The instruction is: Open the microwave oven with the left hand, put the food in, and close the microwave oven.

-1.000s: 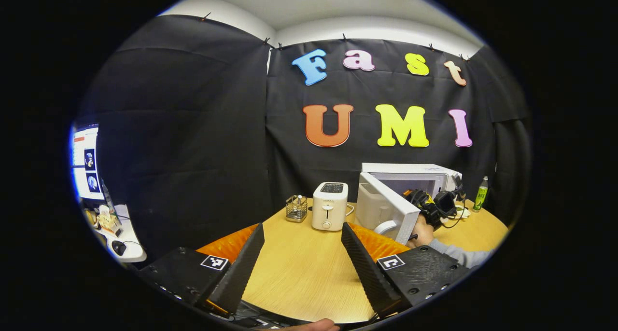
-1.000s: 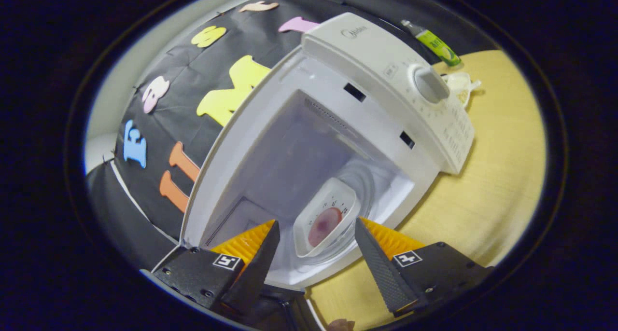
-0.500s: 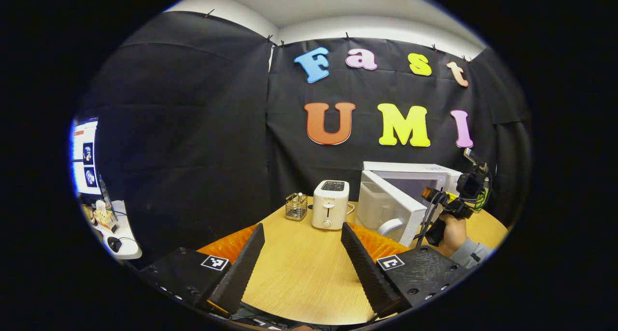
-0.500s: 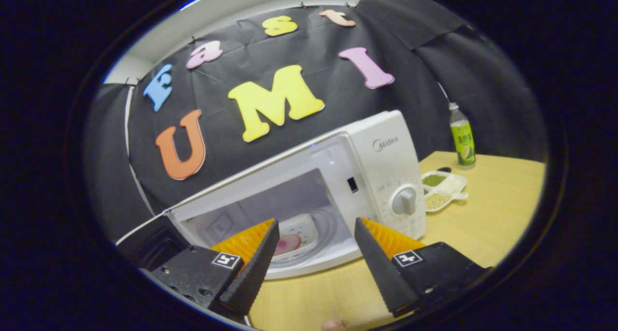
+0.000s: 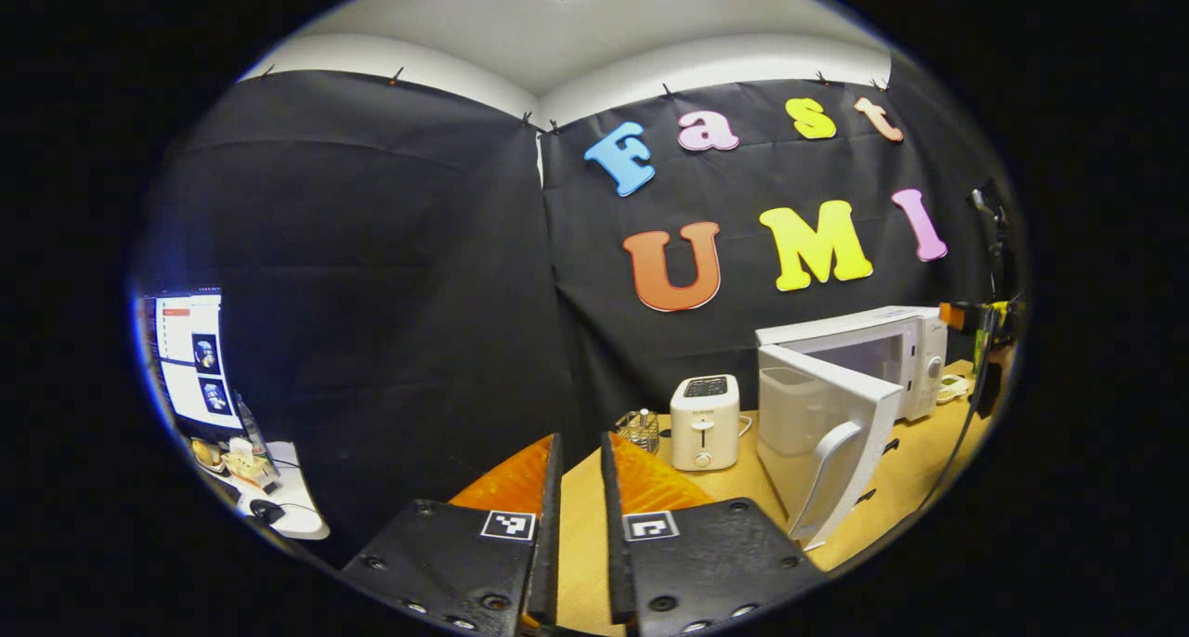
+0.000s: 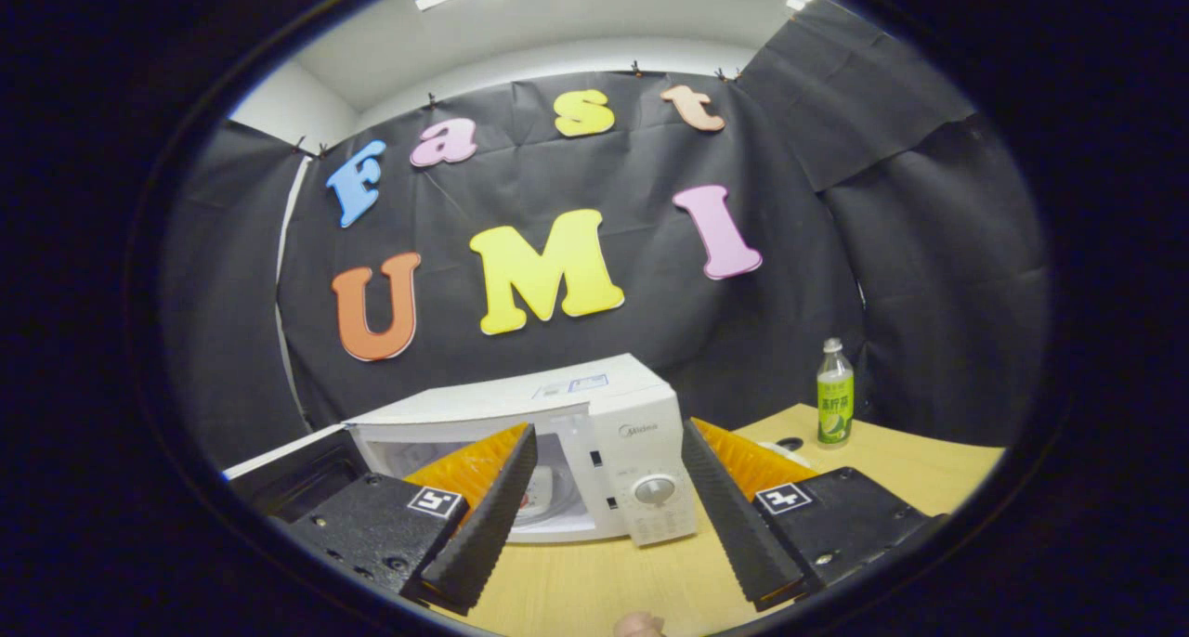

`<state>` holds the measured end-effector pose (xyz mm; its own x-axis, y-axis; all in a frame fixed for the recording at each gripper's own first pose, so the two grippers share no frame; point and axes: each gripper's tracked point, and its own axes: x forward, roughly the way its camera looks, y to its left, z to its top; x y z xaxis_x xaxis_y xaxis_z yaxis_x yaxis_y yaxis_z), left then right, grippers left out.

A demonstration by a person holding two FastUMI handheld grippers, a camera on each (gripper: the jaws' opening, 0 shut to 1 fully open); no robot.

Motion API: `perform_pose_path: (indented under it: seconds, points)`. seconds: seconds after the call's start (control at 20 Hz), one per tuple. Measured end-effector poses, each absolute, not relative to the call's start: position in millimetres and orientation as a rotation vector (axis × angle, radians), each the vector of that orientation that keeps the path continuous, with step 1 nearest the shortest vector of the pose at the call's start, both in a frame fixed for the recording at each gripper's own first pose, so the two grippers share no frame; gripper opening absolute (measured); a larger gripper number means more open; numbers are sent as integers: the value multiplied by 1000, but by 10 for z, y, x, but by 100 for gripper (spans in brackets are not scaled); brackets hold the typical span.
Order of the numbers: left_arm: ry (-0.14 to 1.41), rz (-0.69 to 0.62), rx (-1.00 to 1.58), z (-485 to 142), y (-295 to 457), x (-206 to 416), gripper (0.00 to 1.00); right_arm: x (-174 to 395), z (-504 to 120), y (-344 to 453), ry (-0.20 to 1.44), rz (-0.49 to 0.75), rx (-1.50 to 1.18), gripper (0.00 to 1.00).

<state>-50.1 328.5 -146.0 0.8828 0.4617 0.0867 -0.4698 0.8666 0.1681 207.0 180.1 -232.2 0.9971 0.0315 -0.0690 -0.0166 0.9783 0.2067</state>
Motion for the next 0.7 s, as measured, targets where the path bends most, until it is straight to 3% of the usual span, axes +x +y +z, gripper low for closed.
perform_pose_path:
  seconds: [0.05, 0.25, 0.7]
  points:
    - [-39, 434, 152, -1499, 3201, -434, 0, 1974, -2207, 1746, 59, 36, 190, 99]
    - [-24, 227, 45, -1661, 2787, -159, 1, 1478, -1734, 1521, -2, 55, 102, 100]
    - [15, -36, 36, -2015, 2242, 520, 1, 620, -1226, 1191, 19, 115, -8, 100]
